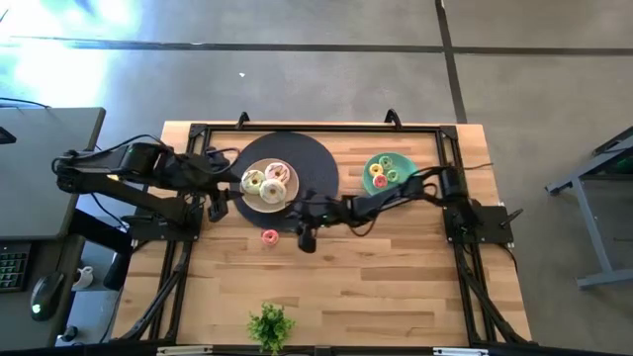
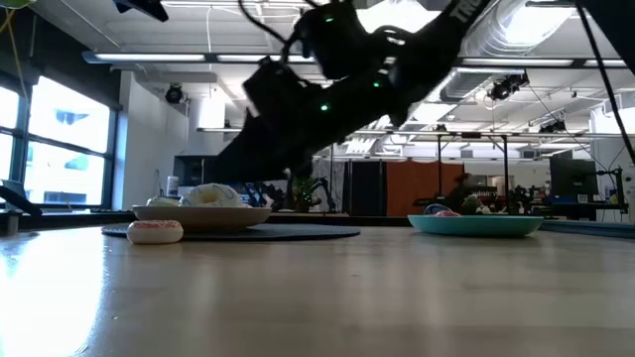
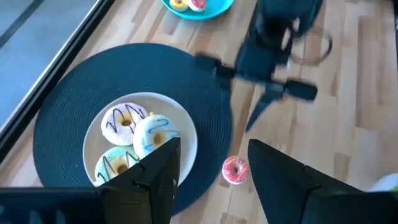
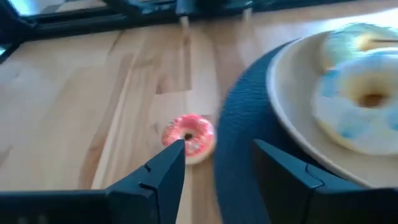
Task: Pick & Place donuts
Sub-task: Put the small pink donut on the green plate, then return to Home Position
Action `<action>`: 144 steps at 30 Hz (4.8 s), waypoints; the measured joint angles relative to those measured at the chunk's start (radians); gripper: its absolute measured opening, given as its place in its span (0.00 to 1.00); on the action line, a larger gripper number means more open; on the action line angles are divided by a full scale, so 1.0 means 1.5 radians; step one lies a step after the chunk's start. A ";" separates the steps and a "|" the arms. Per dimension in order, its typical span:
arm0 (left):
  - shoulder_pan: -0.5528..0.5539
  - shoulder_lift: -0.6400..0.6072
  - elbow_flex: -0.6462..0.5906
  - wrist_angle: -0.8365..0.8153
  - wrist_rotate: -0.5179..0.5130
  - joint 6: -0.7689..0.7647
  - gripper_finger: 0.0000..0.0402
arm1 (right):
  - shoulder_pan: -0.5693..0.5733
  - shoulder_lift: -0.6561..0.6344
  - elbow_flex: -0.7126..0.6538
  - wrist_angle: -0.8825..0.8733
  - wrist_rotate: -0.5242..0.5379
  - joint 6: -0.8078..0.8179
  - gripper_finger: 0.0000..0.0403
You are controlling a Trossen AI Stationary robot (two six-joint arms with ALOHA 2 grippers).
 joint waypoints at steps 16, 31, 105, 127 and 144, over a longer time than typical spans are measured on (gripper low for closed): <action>0.000 0.016 -0.001 0.000 -0.034 0.007 0.46 | 0.008 0.152 0.216 -0.171 0.010 0.005 0.35; 0.000 0.017 -0.001 -0.012 -0.033 0.009 0.46 | 0.008 0.146 0.231 -0.159 -0.027 0.010 0.35; 0.000 0.017 0.000 -0.017 0.005 -0.001 0.46 | -0.061 -0.348 0.077 -1.100 0.267 0.225 0.01; 0.000 0.017 0.000 -0.017 0.004 -0.014 0.46 | -0.192 -0.488 -0.339 -0.754 0.231 0.228 0.18; 0.000 -0.029 0.000 -0.014 0.021 -0.013 0.46 | -0.167 -0.494 0.044 -0.999 0.200 0.149 0.37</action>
